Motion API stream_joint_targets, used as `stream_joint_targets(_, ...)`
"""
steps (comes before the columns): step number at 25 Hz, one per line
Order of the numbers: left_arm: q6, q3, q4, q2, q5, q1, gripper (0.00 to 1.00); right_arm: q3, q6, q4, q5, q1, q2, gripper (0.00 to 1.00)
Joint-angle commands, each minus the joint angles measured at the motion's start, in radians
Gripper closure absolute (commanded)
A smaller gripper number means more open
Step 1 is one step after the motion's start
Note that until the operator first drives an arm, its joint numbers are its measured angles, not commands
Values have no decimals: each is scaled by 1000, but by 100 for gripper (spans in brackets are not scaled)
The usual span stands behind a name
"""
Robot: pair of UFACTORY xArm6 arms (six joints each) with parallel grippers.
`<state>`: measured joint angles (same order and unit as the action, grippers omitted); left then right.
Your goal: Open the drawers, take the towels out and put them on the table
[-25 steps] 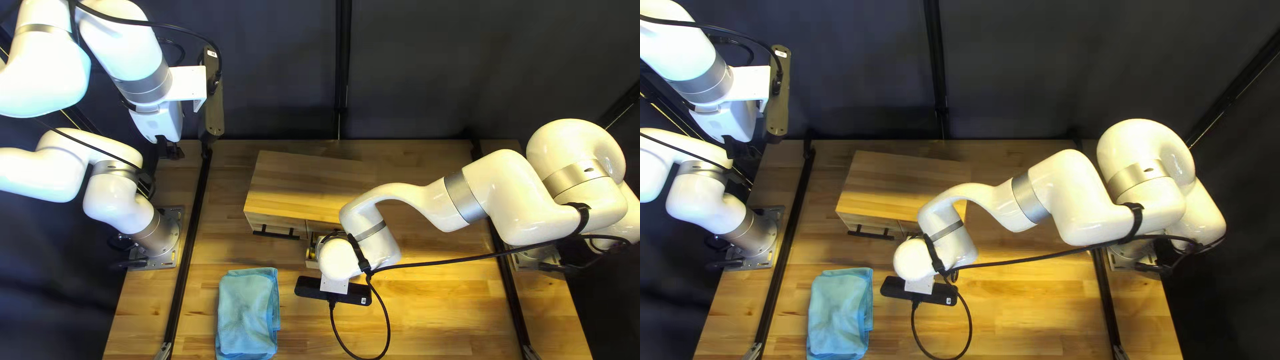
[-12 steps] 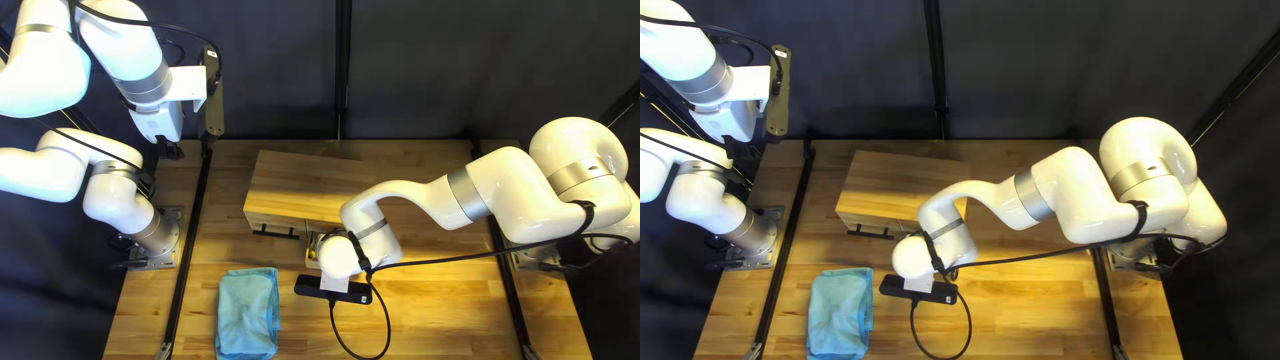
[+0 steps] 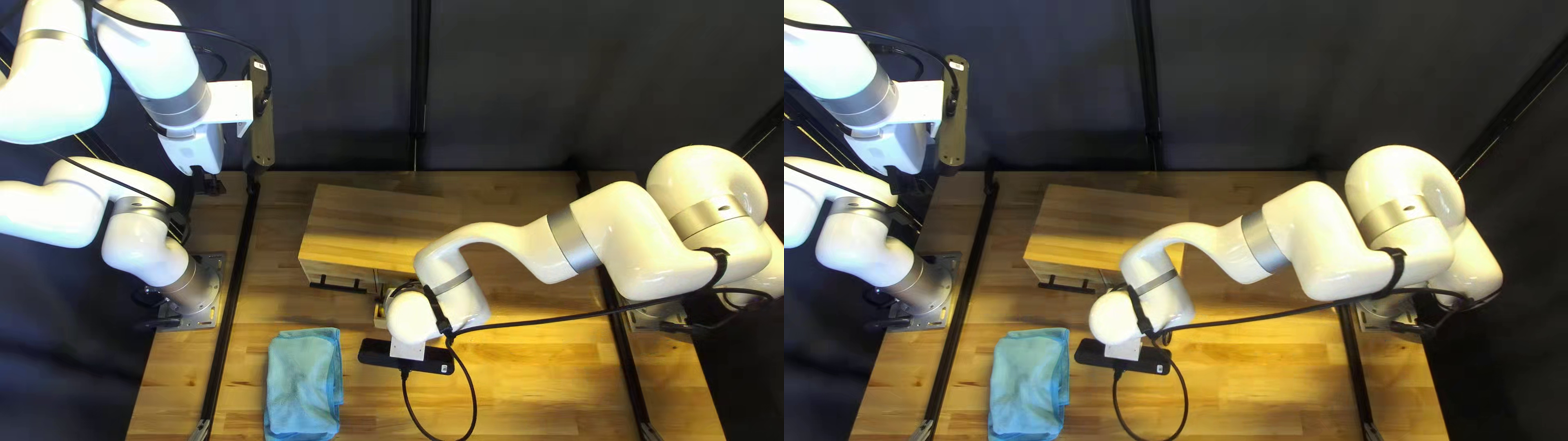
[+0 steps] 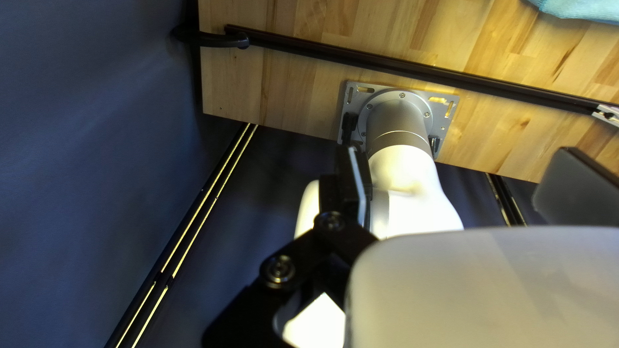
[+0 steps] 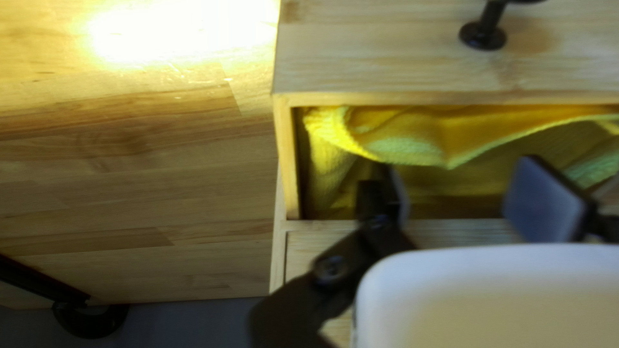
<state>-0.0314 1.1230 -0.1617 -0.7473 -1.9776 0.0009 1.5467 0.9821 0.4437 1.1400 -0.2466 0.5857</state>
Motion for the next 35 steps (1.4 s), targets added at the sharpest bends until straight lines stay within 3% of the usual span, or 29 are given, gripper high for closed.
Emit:
stream_joint_targets(1,0,0,0,0,0,0,0,16,-4,1,28,-13,-4,0)
stream_joint_targets(19,0,0,0,0,0,0,0,211,-70,-62,198,-78,75,0)
stream_joint_targets(27,0,0,0,0,0,0,0,105,-266,-169,153,-76,-16,0)
stream_joint_targets(35,0,0,0,0,0,0,0,51,-299,-128,67,-94,-21,0)
